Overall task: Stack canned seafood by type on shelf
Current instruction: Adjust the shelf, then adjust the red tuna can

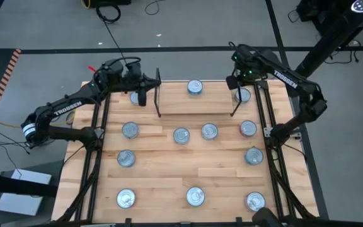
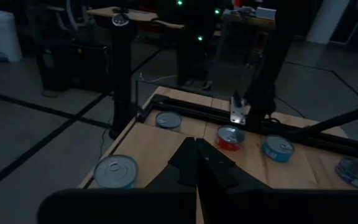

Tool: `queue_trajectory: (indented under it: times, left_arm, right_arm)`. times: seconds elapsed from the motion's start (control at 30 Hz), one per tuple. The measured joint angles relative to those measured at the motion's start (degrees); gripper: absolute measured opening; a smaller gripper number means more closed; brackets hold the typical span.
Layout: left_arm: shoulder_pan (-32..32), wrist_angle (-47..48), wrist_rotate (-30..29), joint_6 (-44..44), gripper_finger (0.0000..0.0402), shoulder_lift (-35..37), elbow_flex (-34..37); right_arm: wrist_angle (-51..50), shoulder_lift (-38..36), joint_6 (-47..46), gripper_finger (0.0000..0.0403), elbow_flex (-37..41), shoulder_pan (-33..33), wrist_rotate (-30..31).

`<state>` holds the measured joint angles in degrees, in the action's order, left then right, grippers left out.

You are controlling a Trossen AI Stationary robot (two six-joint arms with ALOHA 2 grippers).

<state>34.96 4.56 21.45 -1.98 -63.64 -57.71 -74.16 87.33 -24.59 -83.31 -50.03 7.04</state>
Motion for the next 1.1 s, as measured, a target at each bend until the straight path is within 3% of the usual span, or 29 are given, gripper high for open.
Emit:
queue_trajectory:
  times: [0.9, 1.1]
  left_arm:
    - [1.5, 1.5, -3.0, -1.3, 0.0, 1.0, 0.0]
    - [4.1, 2.7, -3.0, -1.3, 0.0, 3.6, 0.0]
  right_arm:
    - [12.2, 2.7, 3.2, 0.0004, 0.1, -0.4, -11.8]
    - [10.8, 2.2, 1.5, 0.0027, -1.6, -5.3, -11.0]
